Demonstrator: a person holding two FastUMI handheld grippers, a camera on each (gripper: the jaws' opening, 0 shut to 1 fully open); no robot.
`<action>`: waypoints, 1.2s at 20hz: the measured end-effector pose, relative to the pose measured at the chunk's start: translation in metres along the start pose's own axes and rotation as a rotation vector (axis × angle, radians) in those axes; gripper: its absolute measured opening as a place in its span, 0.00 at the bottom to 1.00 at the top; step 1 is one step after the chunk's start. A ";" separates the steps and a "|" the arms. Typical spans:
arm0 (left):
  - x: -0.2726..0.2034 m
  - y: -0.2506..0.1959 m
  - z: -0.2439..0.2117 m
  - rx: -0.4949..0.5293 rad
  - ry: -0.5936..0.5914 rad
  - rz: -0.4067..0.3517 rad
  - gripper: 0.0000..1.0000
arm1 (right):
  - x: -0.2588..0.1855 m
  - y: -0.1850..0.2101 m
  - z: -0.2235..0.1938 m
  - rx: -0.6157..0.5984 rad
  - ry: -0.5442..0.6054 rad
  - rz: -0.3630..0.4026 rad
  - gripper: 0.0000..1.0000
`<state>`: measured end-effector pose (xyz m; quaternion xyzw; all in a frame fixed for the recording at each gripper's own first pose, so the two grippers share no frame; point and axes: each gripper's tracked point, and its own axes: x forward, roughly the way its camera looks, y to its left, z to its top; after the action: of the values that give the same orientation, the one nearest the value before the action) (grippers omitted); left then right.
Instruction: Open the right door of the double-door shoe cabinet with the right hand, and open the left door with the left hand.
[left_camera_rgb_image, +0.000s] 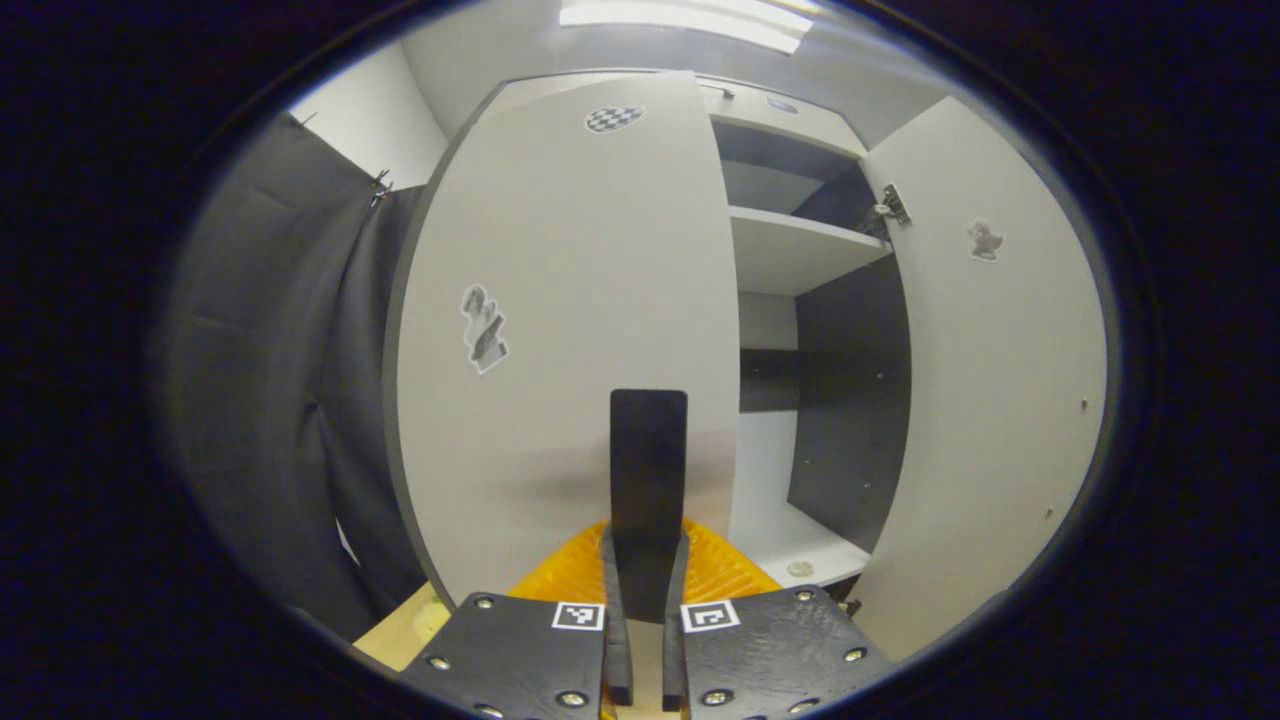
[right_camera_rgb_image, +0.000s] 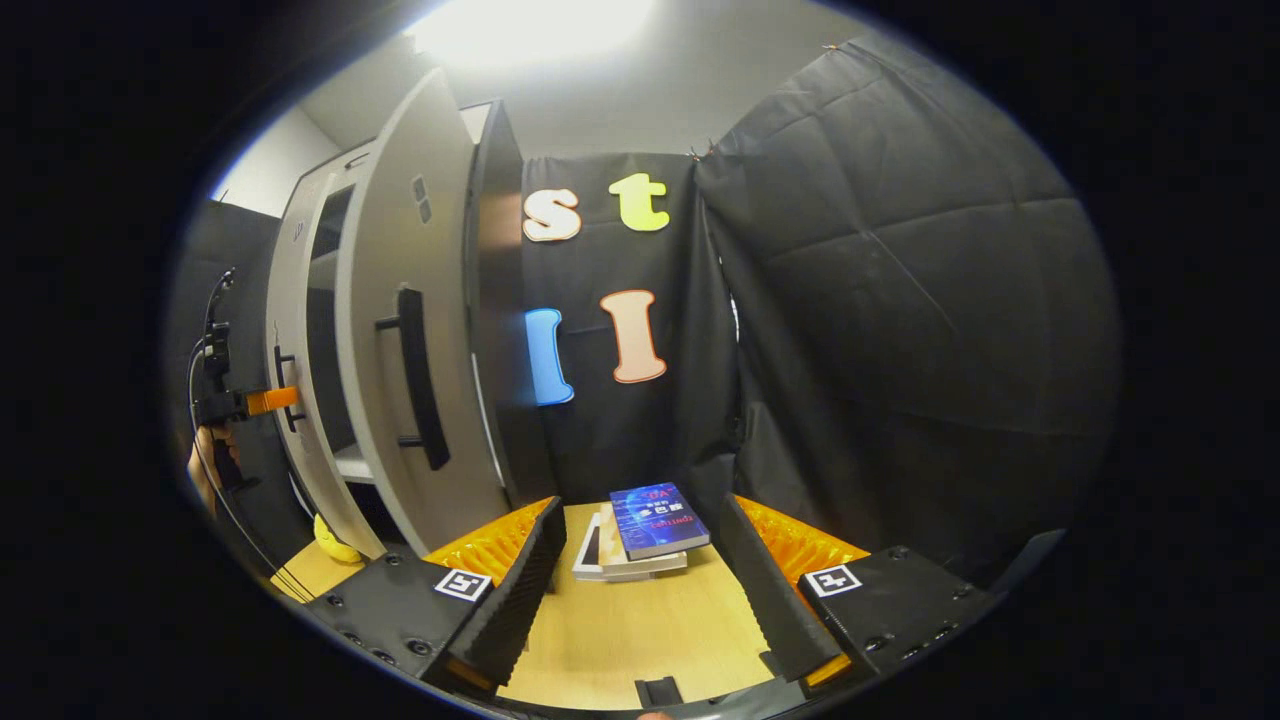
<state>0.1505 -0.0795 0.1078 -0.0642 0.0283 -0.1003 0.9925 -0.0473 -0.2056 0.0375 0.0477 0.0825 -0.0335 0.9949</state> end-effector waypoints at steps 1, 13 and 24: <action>-0.005 0.003 0.000 0.000 0.002 -0.007 0.13 | -0.005 0.005 0.002 -0.014 -0.009 -0.002 0.98; -0.075 0.058 0.005 -0.026 0.000 -0.036 0.14 | -0.046 0.074 -0.004 0.002 -0.014 0.033 0.92; -0.111 0.123 0.006 -0.009 0.011 -0.027 0.10 | -0.064 0.140 -0.016 -0.035 -0.006 0.080 0.92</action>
<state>0.0660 0.0638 0.1024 -0.0685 0.0336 -0.1140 0.9906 -0.1024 -0.0610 0.0446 0.0335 0.0781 0.0078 0.9964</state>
